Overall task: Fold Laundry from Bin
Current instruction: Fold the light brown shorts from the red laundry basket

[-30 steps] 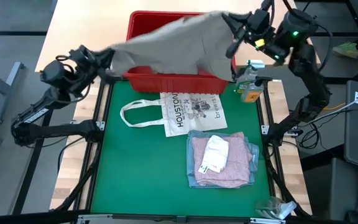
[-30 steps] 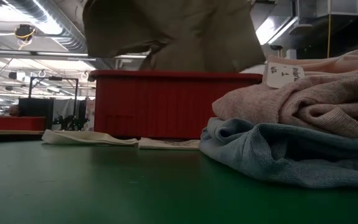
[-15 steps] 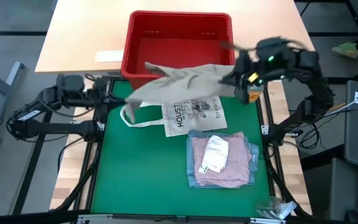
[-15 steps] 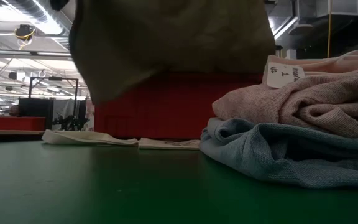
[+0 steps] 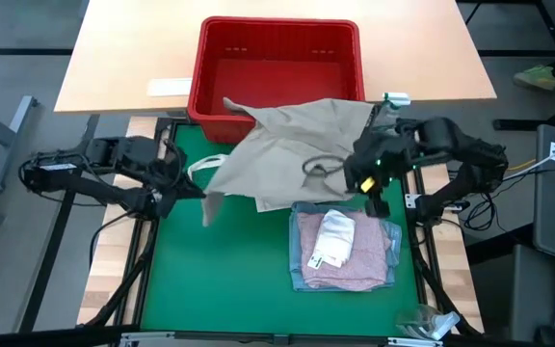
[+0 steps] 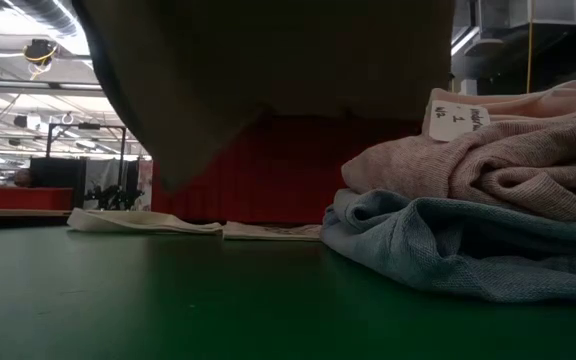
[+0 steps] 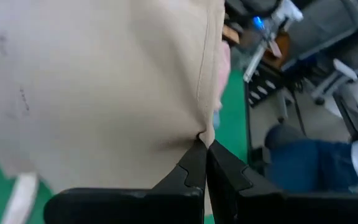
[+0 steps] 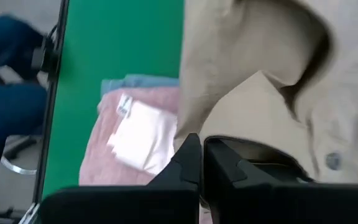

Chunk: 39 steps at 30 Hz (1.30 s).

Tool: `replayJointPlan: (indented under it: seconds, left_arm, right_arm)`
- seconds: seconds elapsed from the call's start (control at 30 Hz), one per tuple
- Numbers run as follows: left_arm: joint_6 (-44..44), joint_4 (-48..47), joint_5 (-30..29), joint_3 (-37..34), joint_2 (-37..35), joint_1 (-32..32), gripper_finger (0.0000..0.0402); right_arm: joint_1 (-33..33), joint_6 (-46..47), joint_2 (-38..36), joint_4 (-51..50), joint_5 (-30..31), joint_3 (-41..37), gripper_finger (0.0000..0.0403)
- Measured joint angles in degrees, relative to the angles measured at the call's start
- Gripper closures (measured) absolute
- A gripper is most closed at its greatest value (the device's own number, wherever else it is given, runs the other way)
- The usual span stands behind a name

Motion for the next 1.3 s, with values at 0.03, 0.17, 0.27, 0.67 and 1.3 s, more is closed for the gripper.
replayJointPlan:
  seconds: [0.03,0.17,0.27,0.67,1.3]
  left_arm:
    - [-0.65,0.01,0.01,0.00,0.71,-1.25,0.0402]
    - [-4.16,0.04,-0.09,0.00,3.83,-6.32,0.0402]
    - [-6.63,0.12,-0.34,0.00,6.50,-9.86,0.0402]
    - [-15.39,2.03,-2.03,0.00,18.15,-20.63,0.0401]
    - [-16.59,34.06,-3.63,0.00,47.31,-26.98,0.0368]
  right_arm:
    - [1.19,0.44,0.00,-0.02,0.01,-0.97,0.0398]
    - [5.53,3.02,0.02,0.06,0.18,-4.06,0.0398]
    - [8.61,5.40,-0.02,0.04,-0.15,-6.54,0.0398]
    - [20.76,15.33,-0.24,0.53,0.63,-16.68,0.0398]
    - [35.41,34.14,-0.24,-0.69,-10.15,-29.02,0.0398]
